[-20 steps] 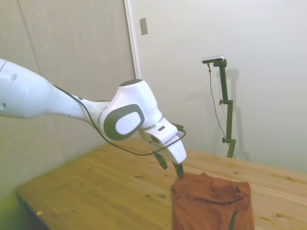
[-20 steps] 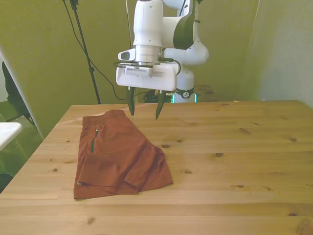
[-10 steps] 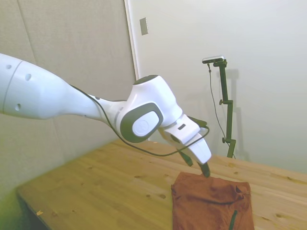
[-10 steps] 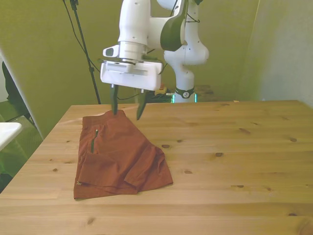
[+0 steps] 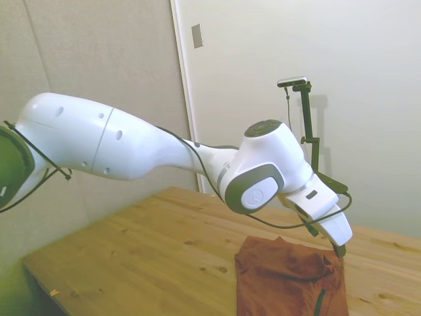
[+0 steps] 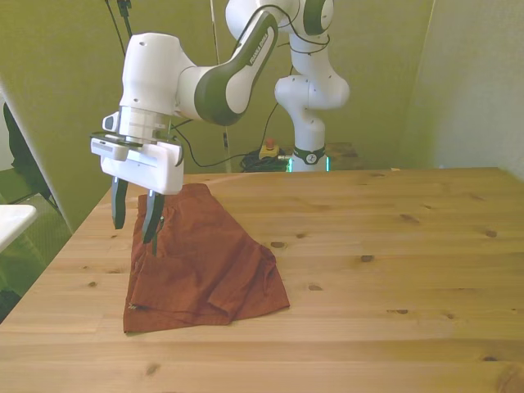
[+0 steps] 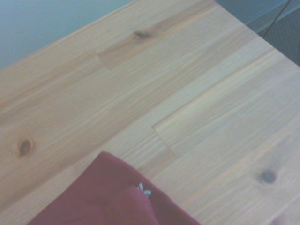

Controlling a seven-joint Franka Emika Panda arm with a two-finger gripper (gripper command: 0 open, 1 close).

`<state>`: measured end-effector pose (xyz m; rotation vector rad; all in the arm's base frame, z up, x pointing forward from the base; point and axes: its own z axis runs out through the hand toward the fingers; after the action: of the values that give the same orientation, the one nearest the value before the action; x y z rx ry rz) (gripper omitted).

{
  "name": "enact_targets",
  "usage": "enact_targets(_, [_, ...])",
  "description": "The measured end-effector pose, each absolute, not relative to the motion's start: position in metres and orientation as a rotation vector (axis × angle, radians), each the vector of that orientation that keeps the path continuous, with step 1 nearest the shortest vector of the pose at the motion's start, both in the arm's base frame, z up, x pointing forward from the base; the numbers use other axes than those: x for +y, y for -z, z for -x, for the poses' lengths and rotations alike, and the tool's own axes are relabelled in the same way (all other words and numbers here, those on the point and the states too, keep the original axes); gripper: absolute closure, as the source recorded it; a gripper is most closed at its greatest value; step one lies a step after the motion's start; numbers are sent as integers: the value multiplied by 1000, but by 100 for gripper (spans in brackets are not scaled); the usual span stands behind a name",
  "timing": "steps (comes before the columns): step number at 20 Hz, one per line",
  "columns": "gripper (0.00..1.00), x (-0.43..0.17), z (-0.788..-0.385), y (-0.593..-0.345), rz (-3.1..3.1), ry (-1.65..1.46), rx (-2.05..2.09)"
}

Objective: Unfold the shorts

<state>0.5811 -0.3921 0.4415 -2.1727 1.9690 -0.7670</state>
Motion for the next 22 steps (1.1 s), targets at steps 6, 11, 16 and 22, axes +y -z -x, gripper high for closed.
enact_targets(6, [0,-392,-609,-410,2170,707,1947])
enact_targets(11, [0,-380,-620,-386,2185,654,1926])
enact_targets(16, [100,-378,-620,-375,2174,624,1911])
enact_targets(22, [100,-377,-621,-364,2176,600,1900])
